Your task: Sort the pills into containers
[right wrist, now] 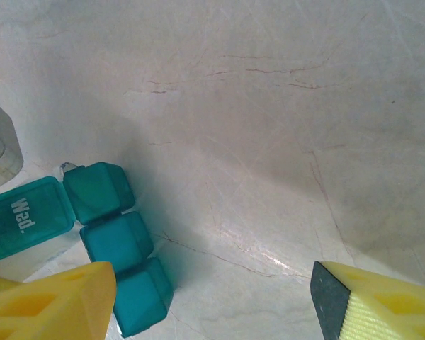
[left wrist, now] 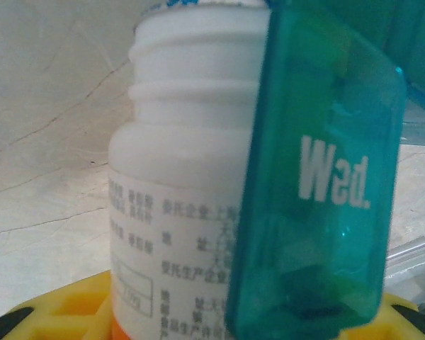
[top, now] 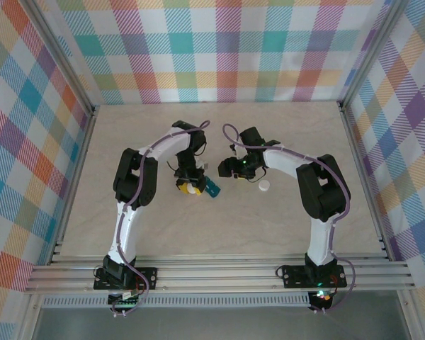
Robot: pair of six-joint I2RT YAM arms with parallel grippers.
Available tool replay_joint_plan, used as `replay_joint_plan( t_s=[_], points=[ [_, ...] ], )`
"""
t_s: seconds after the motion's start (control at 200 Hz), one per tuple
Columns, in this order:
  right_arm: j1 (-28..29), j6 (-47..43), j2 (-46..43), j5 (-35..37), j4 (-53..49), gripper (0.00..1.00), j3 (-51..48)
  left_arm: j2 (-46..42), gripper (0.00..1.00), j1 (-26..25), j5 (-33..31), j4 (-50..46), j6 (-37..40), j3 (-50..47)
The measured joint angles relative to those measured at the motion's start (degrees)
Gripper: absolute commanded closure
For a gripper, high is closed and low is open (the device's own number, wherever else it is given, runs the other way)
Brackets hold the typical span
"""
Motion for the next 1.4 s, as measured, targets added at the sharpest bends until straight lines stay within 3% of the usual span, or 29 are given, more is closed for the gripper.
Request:
replay_joint_plan(
  t_s=[0.485,1.4],
  points=[
    [0.0,0.0,0.0,-0.2,0.0,0.26,0.0,0.0,1.00,-0.1,-1.4,-1.1,0.0,6.4],
    [0.0,1.1,-1.7,-3.0,0.5,0.27,-1.0,-0.4,1.00,-0.4,1.3,2.1,0.0,2.0]
  ],
)
